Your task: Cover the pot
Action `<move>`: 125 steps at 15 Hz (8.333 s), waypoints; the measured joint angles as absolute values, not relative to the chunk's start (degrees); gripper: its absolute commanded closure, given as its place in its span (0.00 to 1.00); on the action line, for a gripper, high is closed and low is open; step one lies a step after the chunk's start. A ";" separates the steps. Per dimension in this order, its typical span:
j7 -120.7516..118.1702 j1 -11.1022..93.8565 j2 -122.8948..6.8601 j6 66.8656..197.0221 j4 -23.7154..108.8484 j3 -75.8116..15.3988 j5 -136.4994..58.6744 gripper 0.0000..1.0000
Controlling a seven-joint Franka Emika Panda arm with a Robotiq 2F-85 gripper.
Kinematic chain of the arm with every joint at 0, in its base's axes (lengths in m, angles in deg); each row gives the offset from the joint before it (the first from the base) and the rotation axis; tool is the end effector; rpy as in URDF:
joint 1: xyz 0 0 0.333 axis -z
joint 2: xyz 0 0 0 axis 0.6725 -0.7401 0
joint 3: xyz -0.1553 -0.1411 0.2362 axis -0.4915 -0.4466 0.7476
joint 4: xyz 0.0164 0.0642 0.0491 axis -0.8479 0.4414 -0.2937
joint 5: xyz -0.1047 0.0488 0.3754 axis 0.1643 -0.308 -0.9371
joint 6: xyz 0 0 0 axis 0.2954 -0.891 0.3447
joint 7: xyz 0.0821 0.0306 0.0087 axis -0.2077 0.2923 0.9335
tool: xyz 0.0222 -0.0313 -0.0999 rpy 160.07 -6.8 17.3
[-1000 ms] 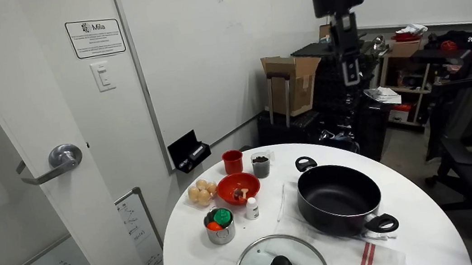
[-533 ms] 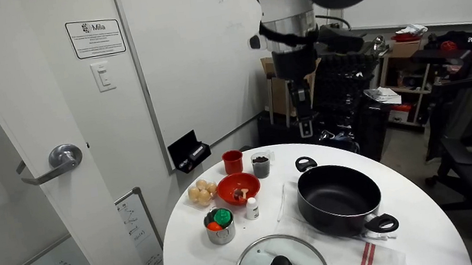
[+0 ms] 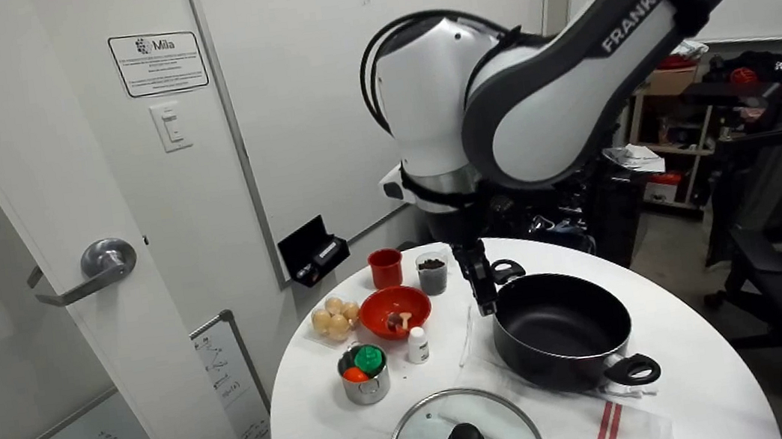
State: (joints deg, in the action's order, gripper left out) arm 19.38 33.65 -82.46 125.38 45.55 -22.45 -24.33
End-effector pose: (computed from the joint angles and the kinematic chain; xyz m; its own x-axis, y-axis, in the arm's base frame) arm 0.6538 0.1305 0.1801 0.7638 0.6154 -0.1947 0.6410 -0.7585 0.1172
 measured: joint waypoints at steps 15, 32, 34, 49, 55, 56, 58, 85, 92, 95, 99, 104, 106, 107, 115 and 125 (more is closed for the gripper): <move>31.85 30.47 -110.38 126.78 23.02 -21.36 -21.53 0.00; 37.13 28.61 -121.54 123.14 8.99 -21.41 -21.01 0.25; 37.16 28.66 -121.59 122.72 8.80 -21.41 -21.08 0.34; 37.32 29.93 -121.12 120.85 7.74 -21.18 -21.33 0.75; 37.31 30.31 -118.12 120.82 8.13 -20.76 -21.33 0.75; 37.27 30.31 -117.43 120.78 8.27 -20.59 -21.34 0.75; 37.01 30.30 -116.03 120.48 8.50 -20.33 -21.38 0.75; 8.88 42.88 -102.06 121.02 22.03 -20.51 -40.85 0.75; 1.23 45.61 -96.66 130.12 36.11 -22.34 -47.57 0.75; -0.49 46.68 -93.80 132.84 41.72 -23.33 -49.67 0.75; -2.07 47.83 -89.92 134.36 47.59 -24.91 -51.06 0.75; -4.17 48.42 -86.67 134.32 52.02 -26.81 -51.57 0.75; -5.03 48.53 -86.10 134.28 53.07 -27.49 -51.65 0.75; -5.48 48.60 -85.95 134.27 53.48 -27.81 -51.71 0.75; -7.35 50.03 -85.84 134.07 54.95 -29.17 -53.50 0.75; -7.66 52.49 -87.02 133.09 54.98 -29.25 -56.81 0.75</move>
